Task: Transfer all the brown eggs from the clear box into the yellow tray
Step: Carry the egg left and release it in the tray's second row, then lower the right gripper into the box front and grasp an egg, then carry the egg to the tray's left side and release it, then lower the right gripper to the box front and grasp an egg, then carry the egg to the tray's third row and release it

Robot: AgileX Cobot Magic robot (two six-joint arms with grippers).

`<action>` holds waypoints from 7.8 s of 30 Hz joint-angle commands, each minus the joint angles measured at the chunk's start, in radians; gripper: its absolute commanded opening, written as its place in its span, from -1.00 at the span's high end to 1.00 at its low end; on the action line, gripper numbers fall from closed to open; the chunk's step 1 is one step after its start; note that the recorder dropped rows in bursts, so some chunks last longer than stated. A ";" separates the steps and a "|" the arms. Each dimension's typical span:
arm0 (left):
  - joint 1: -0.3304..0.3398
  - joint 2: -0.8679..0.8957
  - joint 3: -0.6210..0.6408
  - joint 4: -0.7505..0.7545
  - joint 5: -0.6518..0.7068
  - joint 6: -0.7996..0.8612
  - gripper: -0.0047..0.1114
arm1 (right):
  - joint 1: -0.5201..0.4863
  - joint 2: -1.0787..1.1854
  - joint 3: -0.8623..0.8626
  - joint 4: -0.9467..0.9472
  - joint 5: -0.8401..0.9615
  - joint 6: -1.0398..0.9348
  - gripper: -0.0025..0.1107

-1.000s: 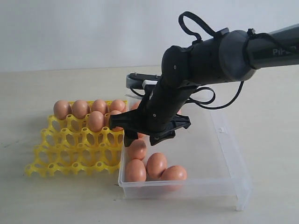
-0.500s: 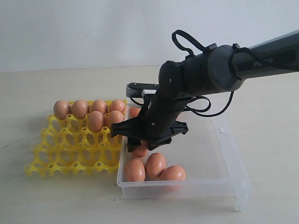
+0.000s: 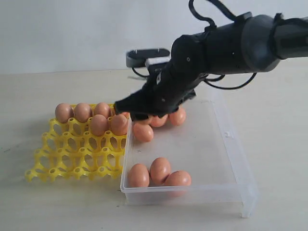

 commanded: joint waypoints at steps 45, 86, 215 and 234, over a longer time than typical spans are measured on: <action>-0.006 -0.006 -0.004 0.000 -0.006 -0.006 0.92 | 0.166 0.322 -0.151 -0.220 -0.703 -0.178 -0.13; -0.006 -0.006 -0.004 0.000 -0.006 -0.006 0.92 | 0.055 0.103 0.032 -0.117 0.302 0.330 0.01; -0.006 -0.006 -0.004 0.000 -0.006 -0.006 0.92 | 0.074 0.195 -0.154 -0.213 0.748 -0.411 0.96; -0.006 -0.006 -0.004 0.000 -0.006 -0.006 0.92 | 0.074 0.009 0.007 -0.114 -0.353 -0.182 0.96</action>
